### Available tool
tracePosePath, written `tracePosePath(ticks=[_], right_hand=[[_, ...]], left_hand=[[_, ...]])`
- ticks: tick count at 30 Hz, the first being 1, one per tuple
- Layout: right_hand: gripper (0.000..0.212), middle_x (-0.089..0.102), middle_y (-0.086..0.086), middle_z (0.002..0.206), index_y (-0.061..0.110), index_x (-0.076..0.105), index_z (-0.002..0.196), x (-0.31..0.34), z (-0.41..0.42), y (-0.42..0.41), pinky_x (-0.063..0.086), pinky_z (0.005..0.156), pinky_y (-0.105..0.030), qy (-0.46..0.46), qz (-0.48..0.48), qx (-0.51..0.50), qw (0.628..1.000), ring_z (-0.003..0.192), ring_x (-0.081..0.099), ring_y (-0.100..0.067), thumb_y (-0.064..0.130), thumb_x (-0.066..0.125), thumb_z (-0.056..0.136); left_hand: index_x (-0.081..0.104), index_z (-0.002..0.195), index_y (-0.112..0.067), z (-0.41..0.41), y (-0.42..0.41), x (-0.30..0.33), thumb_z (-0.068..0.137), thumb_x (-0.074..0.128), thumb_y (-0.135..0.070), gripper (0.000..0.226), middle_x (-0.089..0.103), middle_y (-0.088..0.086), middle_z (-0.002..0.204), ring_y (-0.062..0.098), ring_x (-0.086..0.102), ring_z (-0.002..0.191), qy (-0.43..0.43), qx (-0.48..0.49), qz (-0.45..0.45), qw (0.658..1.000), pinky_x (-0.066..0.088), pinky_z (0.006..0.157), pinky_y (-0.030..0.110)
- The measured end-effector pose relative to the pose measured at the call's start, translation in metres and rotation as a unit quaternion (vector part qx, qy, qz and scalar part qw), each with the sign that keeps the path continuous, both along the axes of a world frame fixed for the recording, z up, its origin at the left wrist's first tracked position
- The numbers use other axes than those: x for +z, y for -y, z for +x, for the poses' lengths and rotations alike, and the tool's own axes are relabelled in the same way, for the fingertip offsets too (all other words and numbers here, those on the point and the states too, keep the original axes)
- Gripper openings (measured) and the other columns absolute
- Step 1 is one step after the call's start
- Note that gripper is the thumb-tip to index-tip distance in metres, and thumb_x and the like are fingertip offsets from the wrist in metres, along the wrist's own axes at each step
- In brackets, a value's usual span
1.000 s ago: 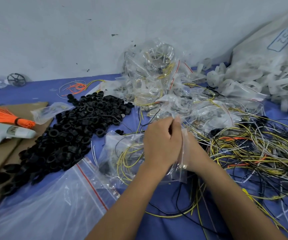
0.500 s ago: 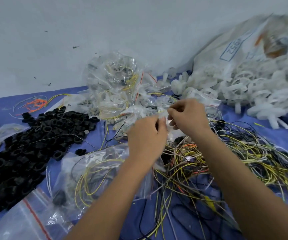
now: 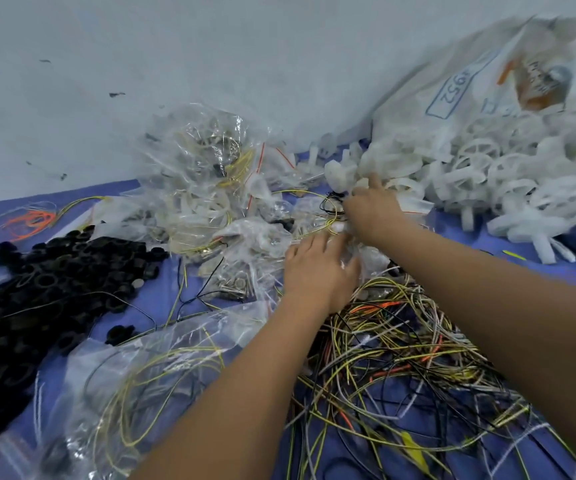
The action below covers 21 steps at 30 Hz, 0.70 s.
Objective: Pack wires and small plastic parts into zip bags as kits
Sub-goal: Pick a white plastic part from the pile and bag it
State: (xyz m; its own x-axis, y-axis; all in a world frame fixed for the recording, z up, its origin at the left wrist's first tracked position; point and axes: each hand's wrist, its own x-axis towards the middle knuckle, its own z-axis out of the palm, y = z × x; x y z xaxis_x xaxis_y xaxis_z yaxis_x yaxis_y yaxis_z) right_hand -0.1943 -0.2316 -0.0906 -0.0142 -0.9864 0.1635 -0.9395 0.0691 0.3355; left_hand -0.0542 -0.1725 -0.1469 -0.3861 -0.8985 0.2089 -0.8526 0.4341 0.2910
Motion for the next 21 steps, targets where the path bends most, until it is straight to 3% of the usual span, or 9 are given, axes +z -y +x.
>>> tracePosePath(ticks=[4,7,11,13,16,18,21], right_hand=[[0.028,0.066,-0.013,0.116,0.012,0.060,0.119,-0.009,-0.001,-0.012,0.049,0.084,-0.042,0.094,-0.038,-0.030,0.994,0.112,0.059,-0.036,0.012,0.059,0.090],[0.030,0.062,-0.016,0.110,0.007,0.054,0.122,-0.012,-0.014,-0.021,0.048,0.074,-0.041,0.153,-0.100,-0.038,0.982,0.104,0.059,-0.038,0.012,0.053,0.093],[0.030,0.046,-0.021,0.125,0.011,0.064,0.117,-0.008,-0.029,-0.022,0.046,0.085,-0.050,0.088,-0.189,-0.027,0.978,0.121,0.039,-0.043,0.015,0.063,0.087],[0.037,0.041,-0.020,0.136,0.021,0.062,0.127,-0.007,-0.031,-0.014,0.040,0.097,-0.054,0.116,-0.138,-0.005,0.984,0.130,0.031,-0.042,0.019,0.060,0.090],[0.052,0.030,-0.017,0.152,0.033,0.047,0.144,-0.008,-0.027,-0.001,0.024,0.113,-0.058,0.154,-0.035,0.010,0.987,0.143,0.020,-0.039,0.028,0.058,0.093],[0.056,0.024,-0.017,0.154,0.033,0.044,0.145,-0.011,-0.019,0.005,0.019,0.117,-0.059,0.168,-0.008,0.005,0.986,0.144,0.022,-0.041,0.027,0.060,0.092],[0.049,0.029,-0.017,0.144,0.020,0.050,0.137,-0.012,-0.008,0.011,0.031,0.111,-0.053,0.238,-0.086,0.010,0.967,0.130,0.038,-0.042,0.013,0.060,0.090]], left_hand=[[0.032,0.155,-0.035,0.007,0.002,0.001,0.105,0.030,-0.054,0.053,0.039,-0.002,0.160,0.024,0.029,0.148,0.013,0.011,0.007,1.000,0.022,0.118,0.044],[0.027,0.158,-0.034,0.010,-0.003,0.005,0.106,0.028,-0.054,0.055,0.035,0.002,0.163,0.026,0.027,0.151,0.025,0.008,0.022,0.999,0.022,0.119,0.046],[0.029,0.157,-0.032,0.015,-0.008,0.013,0.106,0.027,-0.056,0.057,0.038,0.007,0.161,0.029,0.029,0.150,0.056,0.014,0.052,0.997,0.025,0.118,0.050],[0.043,0.149,-0.027,0.012,-0.007,0.022,0.106,0.027,-0.057,0.054,0.051,0.010,0.149,0.032,0.041,0.141,0.064,0.015,0.051,0.997,0.036,0.110,0.051],[0.068,0.115,-0.016,0.011,-0.002,0.034,0.106,0.034,-0.052,0.051,0.065,0.011,0.114,0.031,0.057,0.116,0.007,0.034,-0.044,0.998,0.051,0.091,0.046],[0.071,0.111,-0.012,0.014,0.007,0.039,0.106,0.037,-0.046,0.048,0.061,0.011,0.117,0.029,0.050,0.119,-0.008,0.051,-0.118,0.992,0.048,0.095,0.046],[0.066,0.124,-0.015,0.020,0.031,0.047,0.104,0.038,-0.048,0.048,0.050,0.012,0.144,0.030,0.035,0.139,0.040,0.042,-0.149,0.987,0.038,0.109,0.048]])
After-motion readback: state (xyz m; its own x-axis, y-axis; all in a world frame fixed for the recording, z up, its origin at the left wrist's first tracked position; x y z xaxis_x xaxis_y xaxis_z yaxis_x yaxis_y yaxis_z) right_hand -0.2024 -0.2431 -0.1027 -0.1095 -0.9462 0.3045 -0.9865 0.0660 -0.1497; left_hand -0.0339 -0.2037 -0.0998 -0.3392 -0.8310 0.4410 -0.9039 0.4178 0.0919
